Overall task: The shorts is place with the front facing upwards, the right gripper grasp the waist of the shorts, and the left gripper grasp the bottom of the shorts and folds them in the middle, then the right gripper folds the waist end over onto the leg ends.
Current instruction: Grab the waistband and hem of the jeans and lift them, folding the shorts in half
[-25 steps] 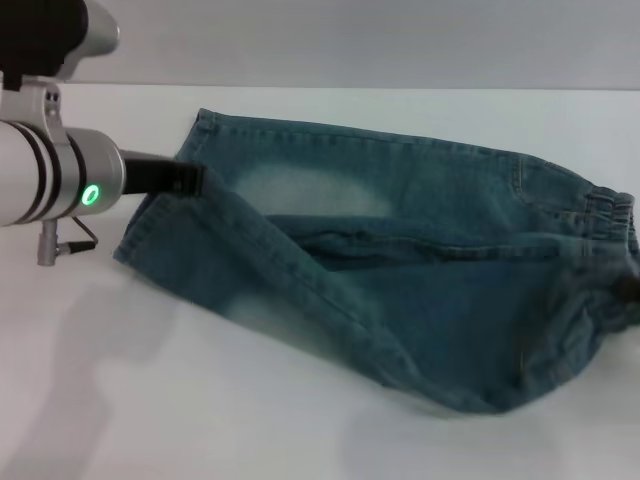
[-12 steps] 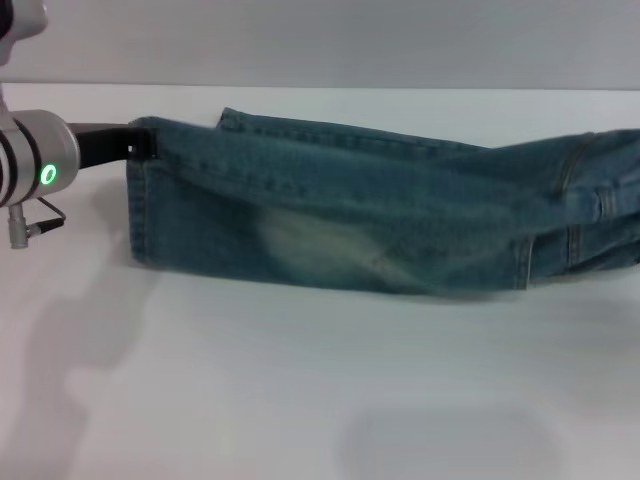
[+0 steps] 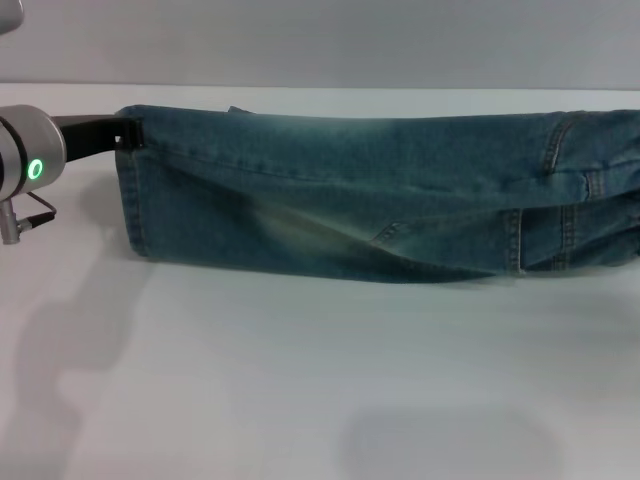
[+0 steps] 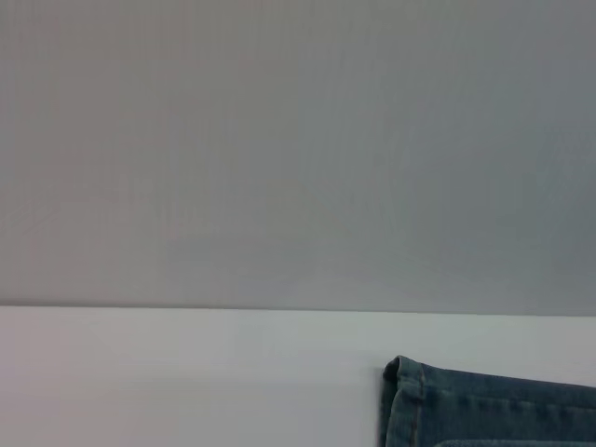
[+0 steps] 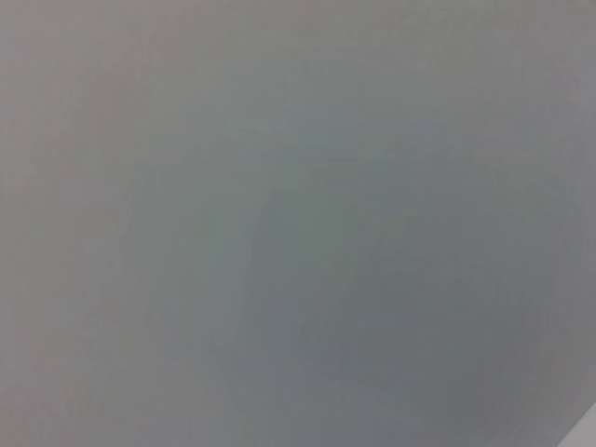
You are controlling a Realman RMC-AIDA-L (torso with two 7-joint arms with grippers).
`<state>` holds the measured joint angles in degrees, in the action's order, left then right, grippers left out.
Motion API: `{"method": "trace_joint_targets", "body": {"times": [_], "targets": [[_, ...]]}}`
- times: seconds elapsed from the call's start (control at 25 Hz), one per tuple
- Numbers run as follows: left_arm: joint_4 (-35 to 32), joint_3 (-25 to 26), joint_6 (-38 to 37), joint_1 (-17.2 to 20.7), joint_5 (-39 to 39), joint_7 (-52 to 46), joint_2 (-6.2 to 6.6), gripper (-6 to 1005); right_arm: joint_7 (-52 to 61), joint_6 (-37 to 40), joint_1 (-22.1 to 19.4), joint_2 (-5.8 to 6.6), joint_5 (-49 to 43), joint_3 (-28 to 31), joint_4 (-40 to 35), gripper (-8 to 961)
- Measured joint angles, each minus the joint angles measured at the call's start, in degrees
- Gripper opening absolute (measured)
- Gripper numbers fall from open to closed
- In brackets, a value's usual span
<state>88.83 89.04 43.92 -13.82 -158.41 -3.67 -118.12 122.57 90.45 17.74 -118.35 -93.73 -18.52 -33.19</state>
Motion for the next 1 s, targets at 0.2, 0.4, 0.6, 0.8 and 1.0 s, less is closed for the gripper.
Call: {"method": "trace_joint_targets", "body": {"times": [0.2, 0.4, 0.6, 0.8, 1.0], "targets": [[-0.59, -0.17, -0.97, -0.48, 0.26, -0.03, 0.0, 83, -0.13, -1.3, 0.04, 0.0, 0.09, 0.54, 0.54, 6], [-2.83, -0.02, -3.19, -2.17, 2.07, -0.01, 0.04, 84, -1.23, -3.24, 0.44, -0.09, 3.51, 0.58, 1.74, 22], [-5.32, -0.18, -4.63, -3.79, 2.67, 0.01, 0.02, 85, -2.94, -5.55, 1.29, 0.15, 6.97, 0.59, 3.55, 38], [-9.06, -0.28, -6.97, -5.41, 5.02, 0.46, 0.01, 86, -3.98, -7.8, 2.29, 0.24, 7.72, 0.6, 4.44, 54], [-10.54, -0.43, -8.44, -6.03, 5.87, 0.61, 0.05, 88, -5.47, -10.4, 3.14, 0.51, 8.48, 0.59, 6.56, 70]]}}
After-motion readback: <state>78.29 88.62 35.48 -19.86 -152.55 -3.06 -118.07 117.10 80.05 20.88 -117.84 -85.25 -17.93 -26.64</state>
